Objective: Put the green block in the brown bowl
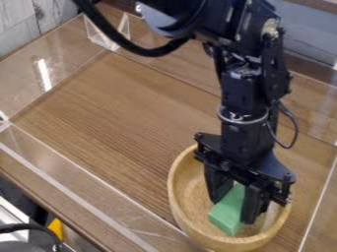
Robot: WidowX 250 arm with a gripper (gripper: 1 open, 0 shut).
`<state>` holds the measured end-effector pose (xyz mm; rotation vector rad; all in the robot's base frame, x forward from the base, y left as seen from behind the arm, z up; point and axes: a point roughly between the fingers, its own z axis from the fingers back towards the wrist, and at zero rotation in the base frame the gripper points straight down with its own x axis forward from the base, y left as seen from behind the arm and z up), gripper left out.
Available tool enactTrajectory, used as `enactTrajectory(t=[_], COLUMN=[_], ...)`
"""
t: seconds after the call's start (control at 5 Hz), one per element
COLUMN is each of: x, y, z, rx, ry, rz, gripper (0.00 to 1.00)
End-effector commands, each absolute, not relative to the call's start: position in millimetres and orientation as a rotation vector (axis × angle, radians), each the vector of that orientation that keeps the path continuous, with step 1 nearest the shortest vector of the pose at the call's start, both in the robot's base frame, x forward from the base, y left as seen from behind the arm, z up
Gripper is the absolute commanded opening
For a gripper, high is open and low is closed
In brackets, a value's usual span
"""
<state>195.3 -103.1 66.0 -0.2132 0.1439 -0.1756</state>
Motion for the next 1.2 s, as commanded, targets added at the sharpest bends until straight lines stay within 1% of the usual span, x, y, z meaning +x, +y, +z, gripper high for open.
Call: enactTrajectory(t=[0.0, 1.0], x=[200.4, 201.7], y=[-102.2, -99.8], z=[75.1, 74.9], rx=[-0.228, -0.239], ry=[0.1, 0.092], rz=[-0.164, -0.131], gripper=[0.0, 0.0])
